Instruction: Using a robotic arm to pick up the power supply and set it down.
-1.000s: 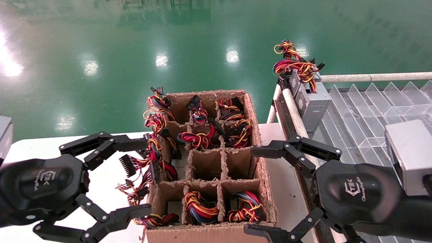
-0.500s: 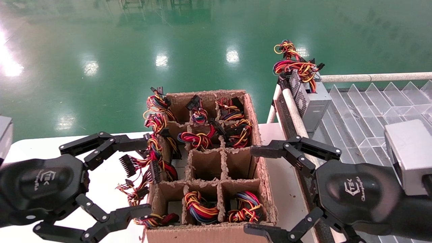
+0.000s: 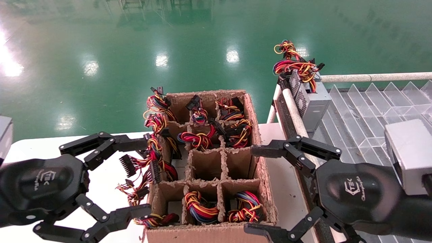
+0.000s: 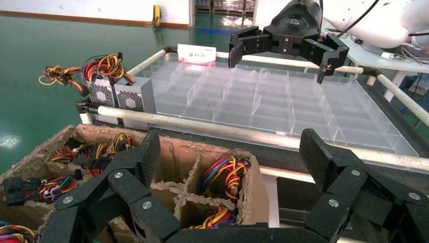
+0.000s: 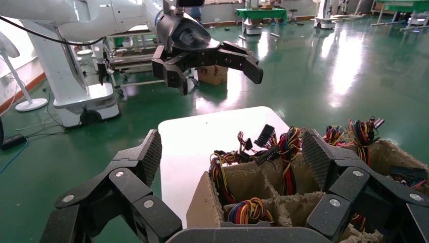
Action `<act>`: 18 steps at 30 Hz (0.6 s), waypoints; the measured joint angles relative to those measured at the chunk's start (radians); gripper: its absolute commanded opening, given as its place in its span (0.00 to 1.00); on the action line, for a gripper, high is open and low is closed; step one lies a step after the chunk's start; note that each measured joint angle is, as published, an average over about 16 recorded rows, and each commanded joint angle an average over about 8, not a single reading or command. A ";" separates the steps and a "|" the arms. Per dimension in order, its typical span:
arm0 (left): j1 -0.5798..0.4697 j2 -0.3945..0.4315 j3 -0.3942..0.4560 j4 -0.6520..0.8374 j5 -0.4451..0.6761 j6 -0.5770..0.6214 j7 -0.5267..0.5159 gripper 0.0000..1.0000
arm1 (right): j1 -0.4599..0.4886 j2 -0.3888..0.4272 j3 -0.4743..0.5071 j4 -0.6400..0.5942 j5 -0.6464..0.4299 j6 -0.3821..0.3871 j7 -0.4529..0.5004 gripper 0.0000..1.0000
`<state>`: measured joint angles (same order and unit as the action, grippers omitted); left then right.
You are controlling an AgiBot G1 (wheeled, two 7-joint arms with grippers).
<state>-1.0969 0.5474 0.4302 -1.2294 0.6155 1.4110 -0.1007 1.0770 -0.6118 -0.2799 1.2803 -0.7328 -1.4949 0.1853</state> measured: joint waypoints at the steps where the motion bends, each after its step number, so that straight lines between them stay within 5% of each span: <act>1: 0.000 0.000 0.000 0.000 0.000 0.000 0.000 1.00 | 0.000 0.000 0.000 0.000 0.000 0.000 0.000 1.00; 18: 0.000 0.000 0.000 0.000 0.000 0.000 0.000 1.00 | 0.000 0.000 0.000 0.000 0.000 0.000 0.000 1.00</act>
<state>-1.0969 0.5474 0.4303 -1.2294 0.6155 1.4110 -0.1007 1.0772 -0.6118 -0.2799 1.2802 -0.7328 -1.4950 0.1853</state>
